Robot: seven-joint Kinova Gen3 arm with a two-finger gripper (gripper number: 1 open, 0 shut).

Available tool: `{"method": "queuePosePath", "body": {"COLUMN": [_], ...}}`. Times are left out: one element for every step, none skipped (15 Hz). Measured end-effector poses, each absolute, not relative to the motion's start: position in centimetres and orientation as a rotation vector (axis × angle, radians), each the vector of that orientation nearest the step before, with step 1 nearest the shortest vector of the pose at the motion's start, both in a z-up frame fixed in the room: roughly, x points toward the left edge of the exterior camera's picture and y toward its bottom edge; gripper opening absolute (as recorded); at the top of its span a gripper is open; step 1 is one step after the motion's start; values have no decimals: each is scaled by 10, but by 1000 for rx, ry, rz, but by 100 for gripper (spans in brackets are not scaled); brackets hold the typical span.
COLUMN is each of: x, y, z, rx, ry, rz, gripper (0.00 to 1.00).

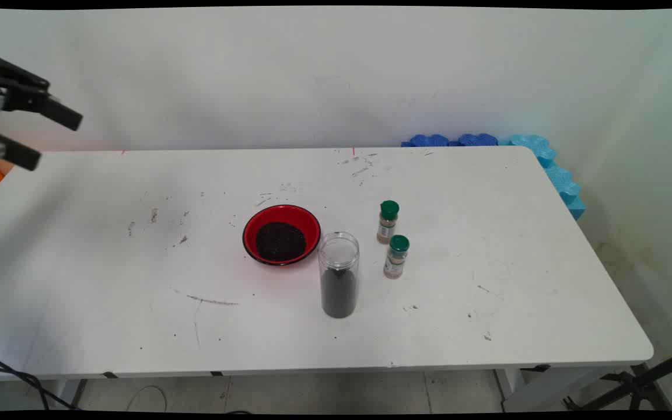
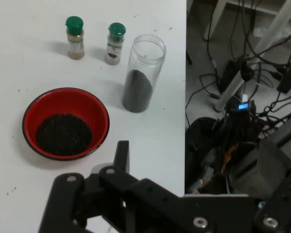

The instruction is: Pick up the black seasoning powder from the table

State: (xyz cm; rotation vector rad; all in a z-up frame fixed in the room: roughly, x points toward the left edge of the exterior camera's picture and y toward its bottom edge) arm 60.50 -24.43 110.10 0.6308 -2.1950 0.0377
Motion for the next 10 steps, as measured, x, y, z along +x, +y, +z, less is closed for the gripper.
{"method": "queuePosePath", "body": {"x": [600,593,586,578,568,560,549,537,525,517], "y": [-248,-252,-255,-260,-263,-264,-265,-264,-263,-262], "z": [1098,1094,1090,1084,1077,1071,1063,1054,1045,1039], "rx": [647,664,680,701,712,714,718,719,720,718], "ry": [-2180,-2165,-2152,-2134,-2119,-2103,-2091,-2085,-2085,-2087], "rz": [40,44,47,47,51,58,70,85,98,107], "gripper": [100,100,100,100,100,100,100,100,100,100]}}
